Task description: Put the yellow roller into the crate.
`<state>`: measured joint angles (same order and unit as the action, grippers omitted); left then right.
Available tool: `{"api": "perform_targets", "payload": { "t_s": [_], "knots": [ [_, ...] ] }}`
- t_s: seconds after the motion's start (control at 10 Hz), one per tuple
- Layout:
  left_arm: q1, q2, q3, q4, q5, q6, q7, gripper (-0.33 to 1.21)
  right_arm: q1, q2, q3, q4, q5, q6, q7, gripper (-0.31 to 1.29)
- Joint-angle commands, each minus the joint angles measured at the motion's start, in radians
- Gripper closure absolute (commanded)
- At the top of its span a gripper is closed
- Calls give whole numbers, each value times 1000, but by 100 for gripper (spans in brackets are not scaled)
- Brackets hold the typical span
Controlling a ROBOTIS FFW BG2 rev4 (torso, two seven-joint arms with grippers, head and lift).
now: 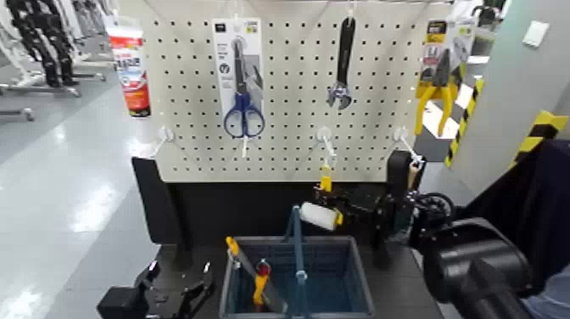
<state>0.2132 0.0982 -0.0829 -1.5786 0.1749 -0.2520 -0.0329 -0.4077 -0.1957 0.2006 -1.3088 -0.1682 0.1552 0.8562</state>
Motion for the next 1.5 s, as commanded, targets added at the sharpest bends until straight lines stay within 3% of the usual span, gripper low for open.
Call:
{"api": "perform_targets", "payload": {
  "t_s": [0.1,0.5,1.1,1.3,1.5],
  "knots": [
    [0,0,-1,2,0,-1,-1,11,47,-1,-41,-112,27,61,14,124],
    [2,-2,-3,3,2,-1,1,11,122,12,-112,-264,58,121,21,124],
    [0,0,-5,5,3,-1,1,11,234,36,-185,-408,47,228,49,124],
    [2,0,-5,5,5,-3,1,11,274,51,-193,-411,39,261,57,124],
    [0,0,-6,6,5,-4,-1,11,288,64,-184,-349,32,245,49,125]
  ]
}}
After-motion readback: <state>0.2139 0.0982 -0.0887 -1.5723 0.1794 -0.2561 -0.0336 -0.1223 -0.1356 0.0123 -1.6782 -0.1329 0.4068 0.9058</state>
